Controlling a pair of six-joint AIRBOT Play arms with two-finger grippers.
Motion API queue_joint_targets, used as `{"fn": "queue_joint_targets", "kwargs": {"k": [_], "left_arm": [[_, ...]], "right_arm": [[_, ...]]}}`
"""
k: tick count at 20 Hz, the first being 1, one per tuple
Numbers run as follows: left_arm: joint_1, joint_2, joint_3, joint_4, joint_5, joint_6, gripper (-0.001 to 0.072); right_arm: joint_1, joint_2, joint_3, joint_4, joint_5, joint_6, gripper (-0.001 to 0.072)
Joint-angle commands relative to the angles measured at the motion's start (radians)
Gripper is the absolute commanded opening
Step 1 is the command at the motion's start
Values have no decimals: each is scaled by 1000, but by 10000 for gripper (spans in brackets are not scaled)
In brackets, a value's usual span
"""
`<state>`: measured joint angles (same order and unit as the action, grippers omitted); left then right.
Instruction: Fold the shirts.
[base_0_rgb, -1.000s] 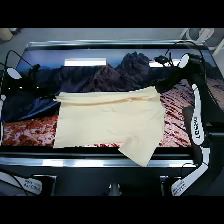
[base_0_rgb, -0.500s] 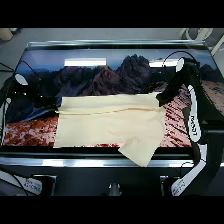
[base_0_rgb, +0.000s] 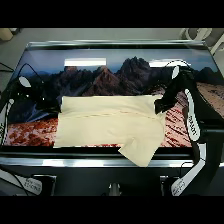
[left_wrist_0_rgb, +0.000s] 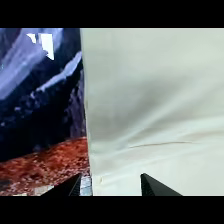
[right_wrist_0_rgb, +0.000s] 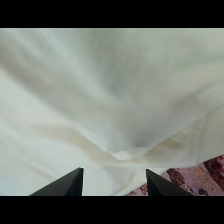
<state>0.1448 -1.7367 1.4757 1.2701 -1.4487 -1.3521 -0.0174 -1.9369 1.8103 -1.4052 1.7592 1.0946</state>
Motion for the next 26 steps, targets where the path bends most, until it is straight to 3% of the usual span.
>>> {"fn": "queue_joint_targets", "kwargs": {"k": [1,6,11,14,20,26], "left_arm": [[24,19,24,-2,-16,-43,463],[97,190,-52,15,-79,-27,459],[140,481,-588,14,30,-31,459],[140,589,-796,14,127,-8,459],[139,575,-867,-74,232,-8,458],[124,523,-886,-130,252,-8,452]], "right_arm": [[0,62,-13,-45,-1,-57,486],[-138,204,-50,-74,69,-32,487],[-167,437,-422,-74,-130,-45,488],[-167,485,-555,-83,-165,-56,487],[-167,489,-583,-80,-166,-71,487],[-167,489,-583,-83,-163,-71,488]]}}
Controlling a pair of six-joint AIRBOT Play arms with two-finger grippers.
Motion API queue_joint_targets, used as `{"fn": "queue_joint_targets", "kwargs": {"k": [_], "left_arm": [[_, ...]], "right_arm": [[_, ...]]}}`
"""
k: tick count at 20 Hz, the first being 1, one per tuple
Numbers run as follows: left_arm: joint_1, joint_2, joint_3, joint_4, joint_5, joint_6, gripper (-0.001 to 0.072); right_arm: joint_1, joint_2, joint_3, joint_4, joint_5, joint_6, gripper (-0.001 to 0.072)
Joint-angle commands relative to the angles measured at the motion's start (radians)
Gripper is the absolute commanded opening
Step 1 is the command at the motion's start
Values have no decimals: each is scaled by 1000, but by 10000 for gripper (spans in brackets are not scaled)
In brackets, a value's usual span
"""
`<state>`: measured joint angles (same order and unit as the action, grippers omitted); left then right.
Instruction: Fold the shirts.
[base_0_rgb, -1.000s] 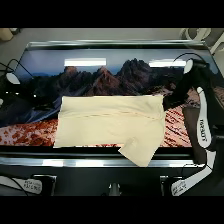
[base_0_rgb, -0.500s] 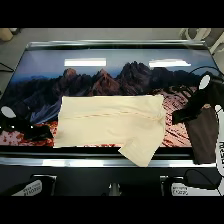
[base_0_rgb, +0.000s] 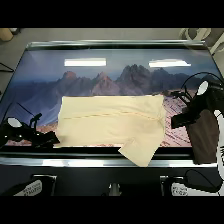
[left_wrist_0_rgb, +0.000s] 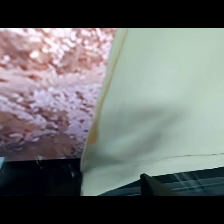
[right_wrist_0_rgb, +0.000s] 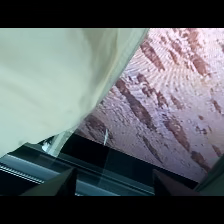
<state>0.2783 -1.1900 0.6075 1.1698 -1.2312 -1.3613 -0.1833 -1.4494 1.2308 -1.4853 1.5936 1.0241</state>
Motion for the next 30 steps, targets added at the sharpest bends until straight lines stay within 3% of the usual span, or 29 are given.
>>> {"fn": "queue_joint_targets", "kwargs": {"k": [1,2,3,4,10,12,15,21,23,24,26,30], "left_arm": [[-18,-29,-18,-30,40,1,373],[-23,-29,-18,-31,47,0,314],[-23,-29,-17,-32,51,0,139],[-23,-28,-17,-35,51,1,38],[-23,-21,-17,-37,51,47,26],[-23,-21,-17,-37,50,54,26],[-23,-22,-17,-37,46,79,26],[-23,-22,-17,-37,42,80,26],[-23,-22,-17,-37,42,79,26],[-23,-22,-17,-37,42,79,26],[-23,-22,-17,-37,43,79,26],[-23,-8,-10,-37,52,92,25]], "right_arm": [[-1,2,-3,-4,11,0,488],[-1,2,-4,-4,17,-3,489],[-1,13,-22,-3,10,-13,490],[-1,33,-62,-5,0,-19,498],[-1,277,-481,103,-169,-40,508],[-1,313,-565,200,-232,-56,506],[-1,314,-631,313,-311,-75,506],[-1,284,-649,378,-422,-68,483],[-1,258,-649,384,-418,-56,377],[0,250,-649,385,-426,-56,286],[-1,249,-649,377,-461,-56,18],[-1,266,-640,381,-447,-107,17]]}}
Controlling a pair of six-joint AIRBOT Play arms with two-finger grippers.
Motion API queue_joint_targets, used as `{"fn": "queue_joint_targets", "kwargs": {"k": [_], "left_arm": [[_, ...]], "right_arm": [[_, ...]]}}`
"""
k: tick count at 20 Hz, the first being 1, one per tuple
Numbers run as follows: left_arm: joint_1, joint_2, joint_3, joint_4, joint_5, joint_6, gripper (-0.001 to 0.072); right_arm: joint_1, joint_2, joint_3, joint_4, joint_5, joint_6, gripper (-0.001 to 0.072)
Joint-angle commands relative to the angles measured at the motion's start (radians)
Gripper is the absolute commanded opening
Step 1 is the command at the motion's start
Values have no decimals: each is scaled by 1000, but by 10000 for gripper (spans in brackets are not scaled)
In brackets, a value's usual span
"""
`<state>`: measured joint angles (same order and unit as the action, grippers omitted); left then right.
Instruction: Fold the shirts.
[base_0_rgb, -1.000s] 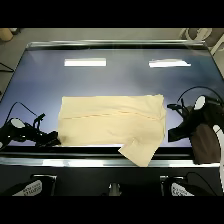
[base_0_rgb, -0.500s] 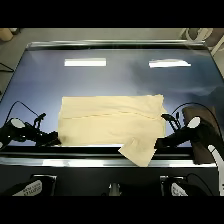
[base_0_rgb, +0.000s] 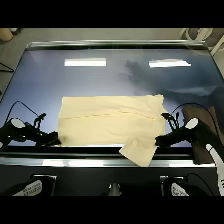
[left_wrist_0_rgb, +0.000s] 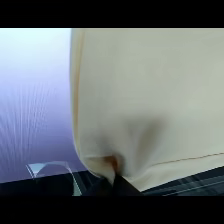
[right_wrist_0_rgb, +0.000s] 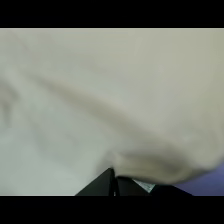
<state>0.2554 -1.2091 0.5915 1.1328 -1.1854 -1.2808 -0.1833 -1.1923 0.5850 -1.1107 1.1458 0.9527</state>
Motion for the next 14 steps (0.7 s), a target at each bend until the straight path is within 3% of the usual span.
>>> {"fn": "queue_joint_targets", "kwargs": {"k": [1,4,7,10,14], "left_arm": [[0,31,21,-1,8,22,24],[0,119,125,-3,-16,24,23],[-4,165,241,-8,-14,-3,21],[-7,154,288,-35,47,-44,21],[-8,88,291,-170,184,-46,22]], "right_arm": [[-1,28,24,8,11,-58,16],[-1,98,143,5,53,-93,14],[-1,107,292,13,73,-53,14],[-1,98,336,39,-69,5,13],[0,15,378,213,-232,-61,13]]}}
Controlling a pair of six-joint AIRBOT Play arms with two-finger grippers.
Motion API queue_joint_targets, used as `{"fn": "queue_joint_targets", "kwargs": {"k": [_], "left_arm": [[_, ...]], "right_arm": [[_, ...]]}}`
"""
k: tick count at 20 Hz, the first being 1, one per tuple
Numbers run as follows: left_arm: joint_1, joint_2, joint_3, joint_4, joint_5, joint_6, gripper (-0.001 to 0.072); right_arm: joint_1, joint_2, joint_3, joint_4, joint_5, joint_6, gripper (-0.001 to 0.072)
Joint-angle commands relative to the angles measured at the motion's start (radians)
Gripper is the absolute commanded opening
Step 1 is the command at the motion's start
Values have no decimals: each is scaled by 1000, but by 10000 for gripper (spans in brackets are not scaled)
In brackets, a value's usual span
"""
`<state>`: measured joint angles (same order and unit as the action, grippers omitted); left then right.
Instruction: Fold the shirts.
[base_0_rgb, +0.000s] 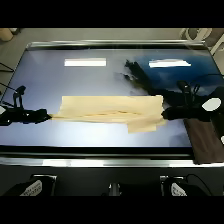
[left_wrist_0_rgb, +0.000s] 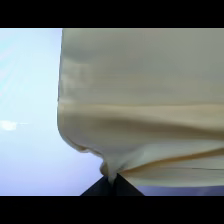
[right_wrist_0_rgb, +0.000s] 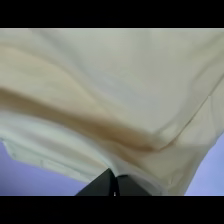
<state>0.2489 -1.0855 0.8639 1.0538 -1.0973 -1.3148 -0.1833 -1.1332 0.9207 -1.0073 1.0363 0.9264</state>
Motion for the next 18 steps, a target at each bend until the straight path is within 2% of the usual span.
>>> {"fn": "queue_joint_targets", "kwargs": {"k": [1,8,12,16,17,18], "left_arm": [[-1,-73,33,-114,105,-11,22],[-1,-342,261,-185,120,-13,22],[-17,-455,274,-221,127,-9,23],[-42,-512,274,-229,139,-10,31],[-44,-510,277,-229,150,-13,178],[-44,-508,286,-237,148,-13,523]], "right_arm": [[0,-76,66,118,-149,-37,13],[0,-326,262,118,-239,-18,14],[1,-444,262,119,-213,-3,16],[1,-478,262,155,-202,-4,23],[1,-477,262,154,-211,-9,117],[-1,-474,262,154,-201,-24,451]]}}
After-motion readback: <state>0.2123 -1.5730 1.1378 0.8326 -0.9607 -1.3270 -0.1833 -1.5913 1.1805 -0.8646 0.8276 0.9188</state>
